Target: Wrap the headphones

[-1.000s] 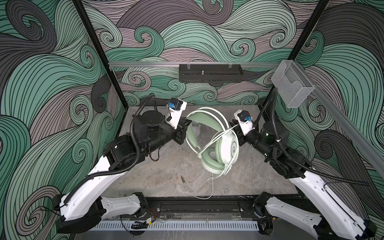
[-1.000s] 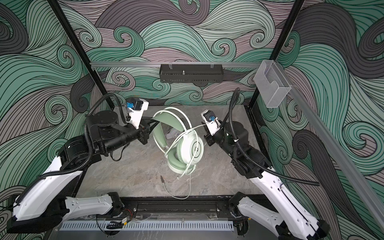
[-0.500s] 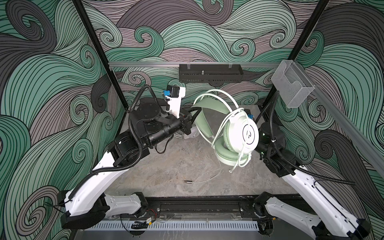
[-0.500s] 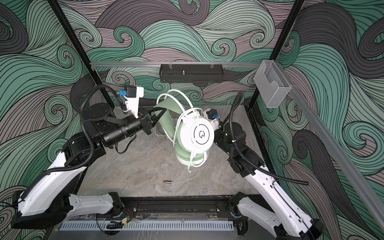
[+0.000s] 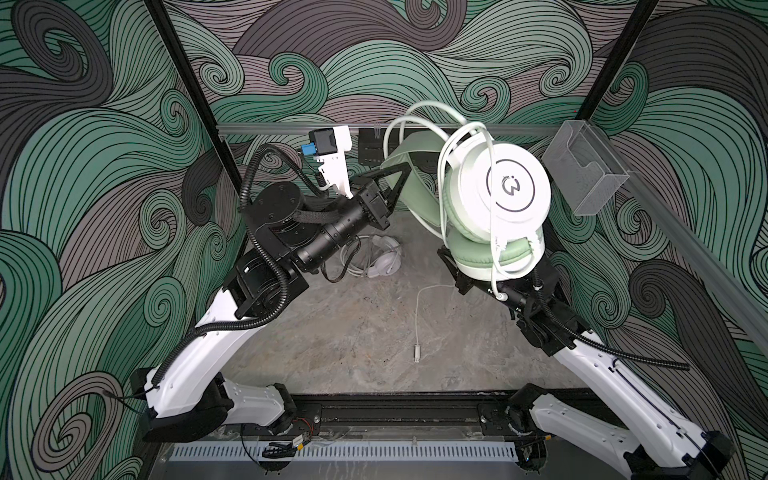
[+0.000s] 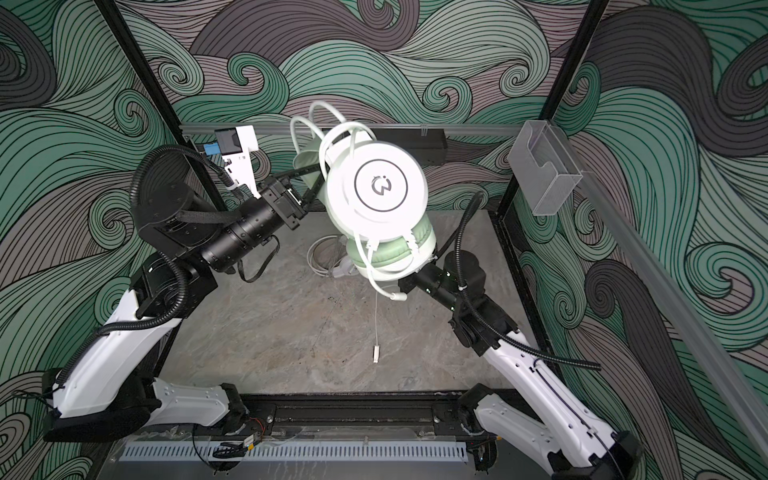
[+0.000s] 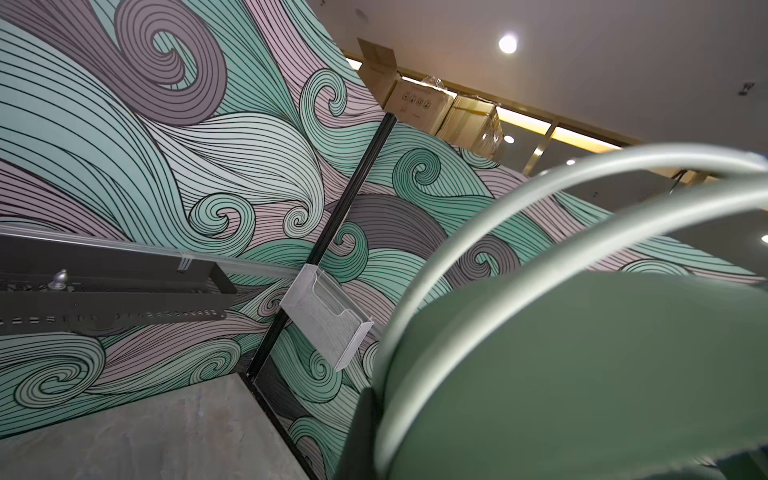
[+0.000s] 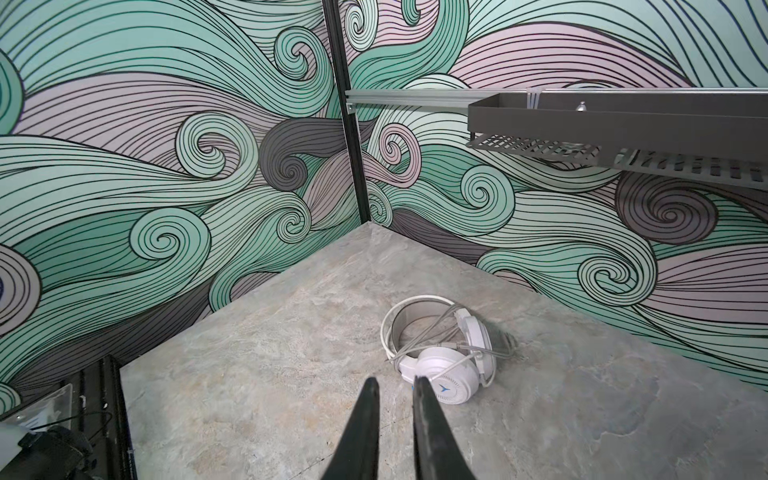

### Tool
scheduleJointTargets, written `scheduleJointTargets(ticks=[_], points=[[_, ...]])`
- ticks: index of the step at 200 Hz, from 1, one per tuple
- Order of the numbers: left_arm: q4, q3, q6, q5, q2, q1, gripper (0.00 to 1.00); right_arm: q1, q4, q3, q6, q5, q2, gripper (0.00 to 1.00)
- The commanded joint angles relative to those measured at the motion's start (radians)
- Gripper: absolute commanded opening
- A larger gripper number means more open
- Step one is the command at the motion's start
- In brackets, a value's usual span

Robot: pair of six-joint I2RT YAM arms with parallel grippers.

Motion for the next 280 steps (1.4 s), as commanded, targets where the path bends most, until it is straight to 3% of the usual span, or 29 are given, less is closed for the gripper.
scheduleJointTargets(ticks=[1, 37, 72, 142, 219, 260, 280], points=[[0.140, 0.080, -0.082, -0.036, 0.009, 0.004, 0.00, -0.005, 0.070, -0.029, 0.035, -0.053, 0.001, 0.16], [0.142, 0.142, -0.087, -0.063, 0.041, 0.006, 0.00, -0.005, 0.072, -0.045, 0.039, -0.100, 0.010, 0.08], [0.137, 0.155, -0.100, -0.177, 0.040, 0.025, 0.00, -0.003, 0.036, -0.061, 0.032, -0.107, 0.009, 0.03], [0.068, 0.161, -0.214, -0.407, 0.048, 0.136, 0.00, 0.037, -0.148, -0.040, -0.013, 0.018, 0.011, 0.00], [-0.089, 0.267, -0.126, -0.603, 0.139, 0.186, 0.00, 0.295, -0.385, 0.025, -0.172, 0.291, -0.003, 0.00], [-0.098, 0.201, 0.070, -0.700, 0.156, 0.201, 0.00, 0.422, -0.455, 0.084, -0.258, 0.392, -0.021, 0.00], [-0.134, 0.162, 0.088, -0.719, 0.172, 0.225, 0.00, 0.502, -0.496, 0.139, -0.327, 0.461, -0.002, 0.00]])
